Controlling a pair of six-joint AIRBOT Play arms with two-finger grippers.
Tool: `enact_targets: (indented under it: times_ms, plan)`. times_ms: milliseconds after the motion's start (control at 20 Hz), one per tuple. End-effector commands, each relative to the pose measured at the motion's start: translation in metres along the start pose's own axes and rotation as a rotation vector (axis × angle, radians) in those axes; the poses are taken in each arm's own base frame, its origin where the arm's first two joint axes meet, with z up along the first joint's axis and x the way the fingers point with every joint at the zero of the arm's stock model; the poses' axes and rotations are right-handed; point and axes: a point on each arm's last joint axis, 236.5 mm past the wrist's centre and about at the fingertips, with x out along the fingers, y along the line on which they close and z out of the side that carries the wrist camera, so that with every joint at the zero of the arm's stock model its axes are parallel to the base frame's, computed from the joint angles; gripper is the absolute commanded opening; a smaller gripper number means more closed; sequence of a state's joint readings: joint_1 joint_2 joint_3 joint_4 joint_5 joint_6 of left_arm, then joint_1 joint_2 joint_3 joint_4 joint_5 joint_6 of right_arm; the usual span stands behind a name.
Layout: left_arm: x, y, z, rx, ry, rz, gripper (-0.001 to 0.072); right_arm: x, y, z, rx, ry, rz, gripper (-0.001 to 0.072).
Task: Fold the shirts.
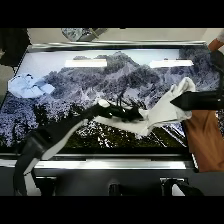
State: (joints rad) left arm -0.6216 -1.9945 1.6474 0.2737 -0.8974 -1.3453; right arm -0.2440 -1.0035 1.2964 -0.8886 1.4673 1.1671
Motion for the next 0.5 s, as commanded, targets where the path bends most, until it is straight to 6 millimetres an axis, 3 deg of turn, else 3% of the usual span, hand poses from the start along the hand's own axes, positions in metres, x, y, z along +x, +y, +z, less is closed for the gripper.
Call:
enact_targets:
  times_ms: [0, 150, 250, 350, 450]
  plan:
    - [-0.102, 0.007, 0.042, 0.222, -0.058, 0.182, 0.0026, 0.046, 0.016, 0.018, -0.036, 0.003, 0.093, 0.0072]
    - [-0.246, -0.003, 0.096, 0.314, -0.29, 0.36, 0.0027, 0.11, 0.062, 0.03, -0.055, 0.01, 0.216, 0.0073]
    - [-0.334, -0.02, 0.112, 0.328, -0.454, 0.418, 0.0027, 0.156, 0.087, 0.038, -0.023, -0.004, 0.282, 0.0073]
    - [-0.401, -0.039, 0.111, 0.339, -0.575, 0.445, 0.0028, 0.202, 0.11, 0.042, 0.011, -0.007, 0.35, 0.0073]
    - [-0.448, -0.057, 0.098, 0.352, -0.65, 0.469, 0.0028, 0.246, 0.124, 0.039, 0.1, 0.008, 0.401, 0.0074]
